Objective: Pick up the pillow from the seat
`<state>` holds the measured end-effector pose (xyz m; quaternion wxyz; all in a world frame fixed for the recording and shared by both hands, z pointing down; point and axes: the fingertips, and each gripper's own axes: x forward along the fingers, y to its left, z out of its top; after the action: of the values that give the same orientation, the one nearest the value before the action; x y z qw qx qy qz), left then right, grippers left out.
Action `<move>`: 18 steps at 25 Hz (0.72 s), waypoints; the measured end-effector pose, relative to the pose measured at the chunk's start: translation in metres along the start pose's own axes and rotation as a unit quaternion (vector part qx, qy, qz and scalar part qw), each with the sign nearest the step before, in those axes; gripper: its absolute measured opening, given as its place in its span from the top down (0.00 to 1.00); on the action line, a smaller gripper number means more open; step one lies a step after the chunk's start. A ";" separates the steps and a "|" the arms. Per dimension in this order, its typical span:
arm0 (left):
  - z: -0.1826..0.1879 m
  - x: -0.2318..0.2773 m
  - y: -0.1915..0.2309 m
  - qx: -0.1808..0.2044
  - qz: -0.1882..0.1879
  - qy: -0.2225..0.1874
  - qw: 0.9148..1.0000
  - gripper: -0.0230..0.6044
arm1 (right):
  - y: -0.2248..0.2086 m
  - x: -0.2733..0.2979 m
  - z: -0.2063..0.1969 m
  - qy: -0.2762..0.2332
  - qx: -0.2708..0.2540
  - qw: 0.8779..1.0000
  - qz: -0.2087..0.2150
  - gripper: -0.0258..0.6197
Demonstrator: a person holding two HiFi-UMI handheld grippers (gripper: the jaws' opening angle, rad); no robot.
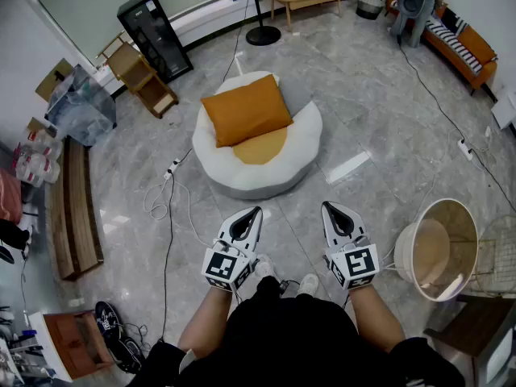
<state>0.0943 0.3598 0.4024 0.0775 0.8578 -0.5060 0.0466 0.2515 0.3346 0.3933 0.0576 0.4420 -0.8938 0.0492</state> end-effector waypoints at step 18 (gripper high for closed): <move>0.025 -0.005 0.022 0.017 0.036 -0.027 0.999 0.95 | 0.015 0.009 0.021 -0.019 0.019 1.000 0.017 0.95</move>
<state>0.0726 0.3488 0.3785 0.0473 0.8410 -0.5378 0.0351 0.2331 0.3342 0.3734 0.0312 0.4290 -0.9009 0.0583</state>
